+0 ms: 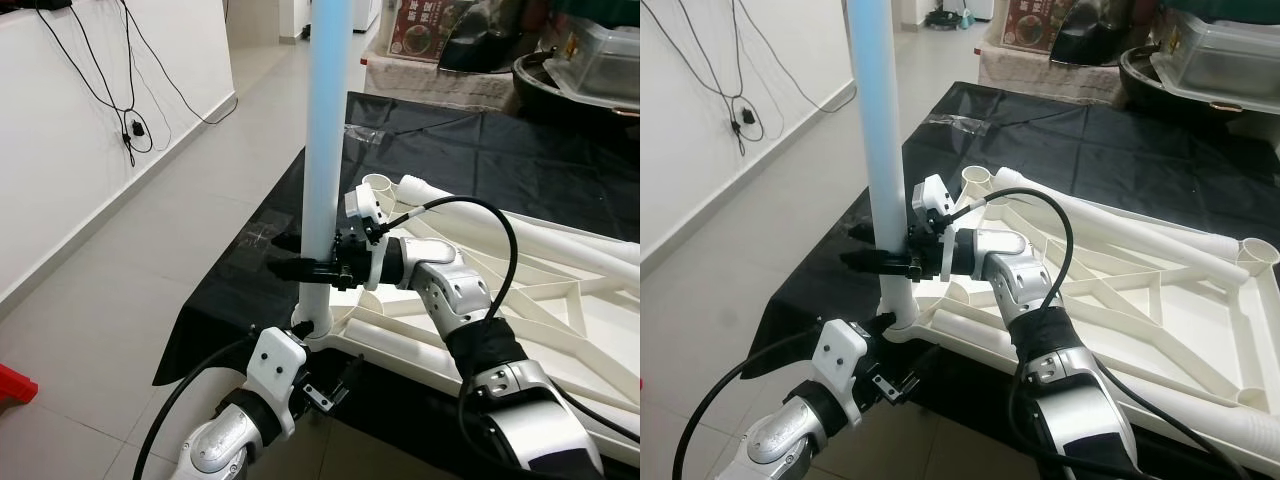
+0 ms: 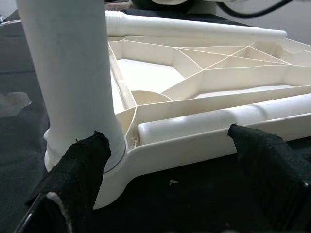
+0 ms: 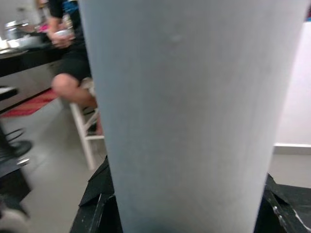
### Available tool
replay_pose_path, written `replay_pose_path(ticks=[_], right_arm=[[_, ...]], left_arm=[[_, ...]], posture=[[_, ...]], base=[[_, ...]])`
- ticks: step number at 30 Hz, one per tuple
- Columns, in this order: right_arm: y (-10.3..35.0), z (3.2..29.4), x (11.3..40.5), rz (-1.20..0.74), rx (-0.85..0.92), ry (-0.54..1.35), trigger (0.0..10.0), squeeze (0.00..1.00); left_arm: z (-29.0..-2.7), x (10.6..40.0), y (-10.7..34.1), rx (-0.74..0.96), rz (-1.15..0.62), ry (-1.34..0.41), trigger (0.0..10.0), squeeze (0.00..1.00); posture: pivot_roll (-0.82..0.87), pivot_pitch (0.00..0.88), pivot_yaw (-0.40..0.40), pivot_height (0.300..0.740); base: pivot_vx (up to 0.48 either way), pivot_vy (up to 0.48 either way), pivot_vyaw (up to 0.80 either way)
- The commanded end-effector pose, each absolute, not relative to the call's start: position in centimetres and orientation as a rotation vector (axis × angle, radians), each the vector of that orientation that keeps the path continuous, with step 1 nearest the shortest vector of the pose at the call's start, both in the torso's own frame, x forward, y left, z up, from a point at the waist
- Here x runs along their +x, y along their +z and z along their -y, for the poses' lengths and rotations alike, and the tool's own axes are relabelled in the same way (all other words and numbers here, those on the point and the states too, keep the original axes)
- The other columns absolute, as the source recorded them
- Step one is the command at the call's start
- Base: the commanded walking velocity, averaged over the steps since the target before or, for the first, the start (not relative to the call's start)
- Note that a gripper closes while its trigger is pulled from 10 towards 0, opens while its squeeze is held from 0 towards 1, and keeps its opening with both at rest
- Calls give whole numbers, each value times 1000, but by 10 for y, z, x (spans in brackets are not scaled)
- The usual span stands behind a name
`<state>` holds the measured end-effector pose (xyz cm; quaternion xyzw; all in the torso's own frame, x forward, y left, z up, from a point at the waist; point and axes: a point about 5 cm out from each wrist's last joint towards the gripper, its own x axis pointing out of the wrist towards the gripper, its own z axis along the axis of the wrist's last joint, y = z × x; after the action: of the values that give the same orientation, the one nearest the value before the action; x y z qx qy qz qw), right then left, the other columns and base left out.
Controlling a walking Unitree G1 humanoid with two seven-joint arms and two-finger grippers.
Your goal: Building children table
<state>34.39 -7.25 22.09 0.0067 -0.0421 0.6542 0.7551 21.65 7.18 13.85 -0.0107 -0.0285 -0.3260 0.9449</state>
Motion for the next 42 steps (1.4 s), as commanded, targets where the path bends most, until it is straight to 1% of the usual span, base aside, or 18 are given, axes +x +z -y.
replay_pose_path(ticks=[1,3,5,7,8,9,12,17,25,26,30,31,36,37,38,39,40,42], right_arm=[[213,71,353,83,101,1191,0,0],[204,94,371,98,116,548,0,0],[204,94,371,98,116,548,0,0],[201,120,367,118,96,79,0,0],[201,120,367,118,96,79,0,0],[201,126,363,126,96,-32,0,0],[201,126,363,126,96,-32,0,0],[193,129,350,103,151,-290,0,0],[190,128,349,77,168,-452,0,0],[193,128,350,95,161,-448,10000,0],[200,131,352,139,123,-408,10000,0],[202,132,353,152,114,-375,10000,1000],[207,135,360,196,108,-261,10000,1000],[208,135,362,196,115,-228,10000,467],[207,133,367,185,150,-117,10000,0],[207,133,367,185,150,-117,10000,0],[207,130,371,172,190,-5,10000,0],[210,123,376,127,203,403,10000,0]], left_arm=[[-71,214,135,-28,43,-673,10000,0],[-71,215,135,-26,42,-675,10000,0],[-71,215,135,-26,42,-675,10000,0],[-72,214,134,-24,41,-679,10000,0],[-72,214,134,-24,41,-679,10000,0],[-72,214,134,-24,40,-680,10000,0],[-72,214,134,-24,40,-680,10000,0],[-72,215,134,-20,43,-674,10000,0],[-76,216,135,-13,52,-622,10000,0],[-77,216,135,-13,54,-611,10000,0],[-78,217,136,-14,59,-597,10000,0],[-79,218,136,-11,62,-591,10000,0],[-81,219,136,-6,68,-569,10000,0],[-81,219,136,-6,68,-568,10000,0],[-81,219,136,-5,68,-572,10000,0],[-81,219,136,-5,68,-572,10000,0],[-81,219,136,-4,68,-576,10000,0],[-80,220,136,-4,66,-584,10000,0]], posture=[[118,115,-52,740],[109,111,-45,740],[109,111,-45,740],[108,106,-41,740],[108,106,-41,740],[108,106,-41,740],[108,106,-41,740],[115,106,-51,740],[113,112,-51,740],[107,113,-48,740],[108,112,-49,740],[108,114,-50,740],[107,114,-49,740],[108,113,-48,740],[108,111,-45,740],[108,111,-45,740],[110,110,-48,740],[106,109,-45,740]], base=[[0,0,0],[0,0,0],[0,0,0],[0,0,0],[0,0,0],[0,0,0],[0,0,0],[0,0,0],[0,0,0],[0,0,0],[0,0,0],[0,0,0],[0,0,0],[0,0,0],[0,0,0],[0,0,0],[0,0,0],[0,0,0]])
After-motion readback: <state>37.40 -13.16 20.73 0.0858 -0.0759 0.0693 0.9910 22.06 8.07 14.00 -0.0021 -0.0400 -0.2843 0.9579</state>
